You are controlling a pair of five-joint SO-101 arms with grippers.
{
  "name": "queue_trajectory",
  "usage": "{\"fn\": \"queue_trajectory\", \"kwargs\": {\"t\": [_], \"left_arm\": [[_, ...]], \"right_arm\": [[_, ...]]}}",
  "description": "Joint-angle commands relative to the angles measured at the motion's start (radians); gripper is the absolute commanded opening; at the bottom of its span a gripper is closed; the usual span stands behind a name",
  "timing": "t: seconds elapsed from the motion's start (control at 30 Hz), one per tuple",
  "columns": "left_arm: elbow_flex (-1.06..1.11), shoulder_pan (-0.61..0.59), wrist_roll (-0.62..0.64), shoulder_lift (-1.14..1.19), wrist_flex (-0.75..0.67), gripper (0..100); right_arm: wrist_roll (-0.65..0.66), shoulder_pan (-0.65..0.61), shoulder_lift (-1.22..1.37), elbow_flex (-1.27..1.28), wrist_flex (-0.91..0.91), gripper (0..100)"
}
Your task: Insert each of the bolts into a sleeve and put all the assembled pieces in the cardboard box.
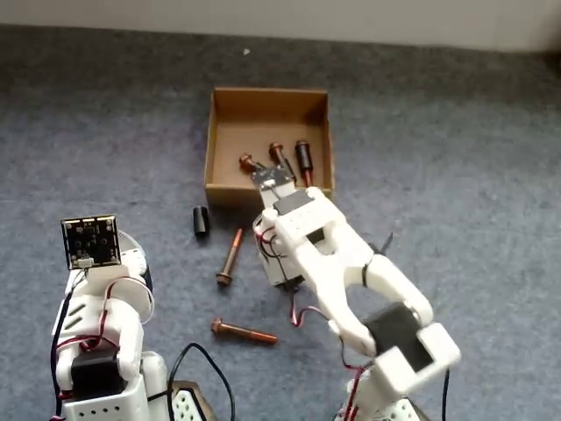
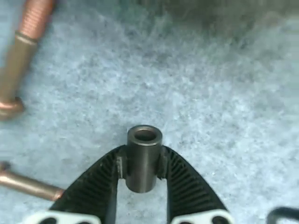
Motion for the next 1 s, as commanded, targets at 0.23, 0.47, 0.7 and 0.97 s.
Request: {"fn": "queue_trajectory", "kwargs": {"t": [0.23, 0.47, 0.7, 0.97], "left_arm": [[-0.085, 0.059, -0.061, -0.001, -0.02, 1], [-0.171, 0.208, -0.137, 0.002, 0.055, 3], [-0.209, 0.344, -0.264, 0.002, 0.158, 3], [-0.246, 0.484, -0.327, 0.271, 0.175, 7]], "right_arm": [[-0.046, 0.096, -0.57, 0.205, 0.013, 0.5], [-0.135, 0.219, -0.702, 0.41, -0.18, 0.5], [-0.146, 0.318, -0.733, 0.535, -0.369, 0.5], [-0.146, 0.332, -0.733, 0.559, -0.417, 0.5]]}}
